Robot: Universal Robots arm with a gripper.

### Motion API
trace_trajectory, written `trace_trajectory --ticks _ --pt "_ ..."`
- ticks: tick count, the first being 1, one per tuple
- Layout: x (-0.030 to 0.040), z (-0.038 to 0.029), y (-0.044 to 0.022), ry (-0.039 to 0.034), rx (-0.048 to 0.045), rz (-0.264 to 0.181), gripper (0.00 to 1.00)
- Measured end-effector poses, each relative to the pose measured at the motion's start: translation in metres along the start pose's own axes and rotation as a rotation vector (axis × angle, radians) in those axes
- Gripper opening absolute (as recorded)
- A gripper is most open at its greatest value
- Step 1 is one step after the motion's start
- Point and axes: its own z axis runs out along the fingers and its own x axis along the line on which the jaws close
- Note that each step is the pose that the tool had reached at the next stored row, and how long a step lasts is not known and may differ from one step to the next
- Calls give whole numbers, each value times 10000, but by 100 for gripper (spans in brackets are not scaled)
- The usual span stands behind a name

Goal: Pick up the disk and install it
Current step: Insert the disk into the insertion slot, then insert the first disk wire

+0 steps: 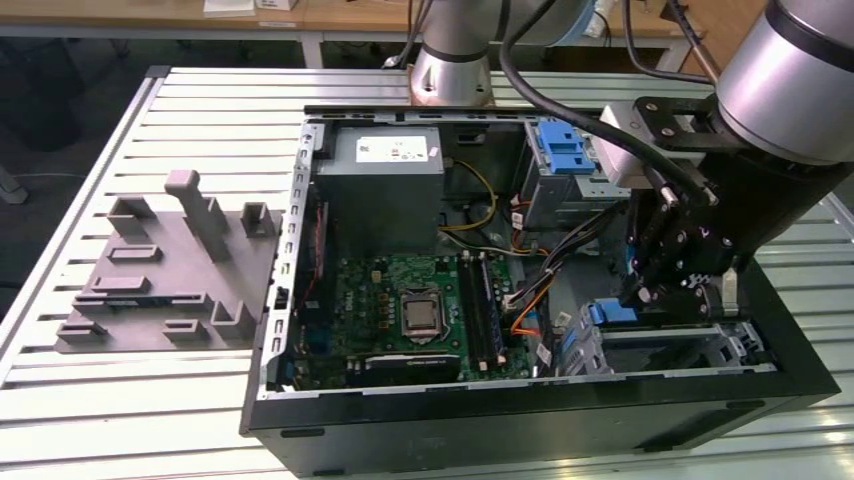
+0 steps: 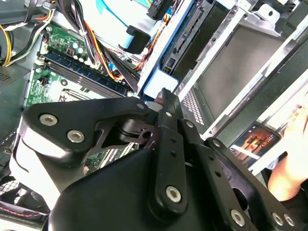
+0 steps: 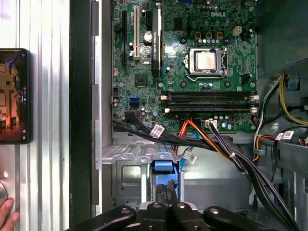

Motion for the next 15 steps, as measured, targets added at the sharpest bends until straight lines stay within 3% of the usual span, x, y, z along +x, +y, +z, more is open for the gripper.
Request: trace_trajectory --ticks 15 --pt "0 3 0 0 0 0 11"
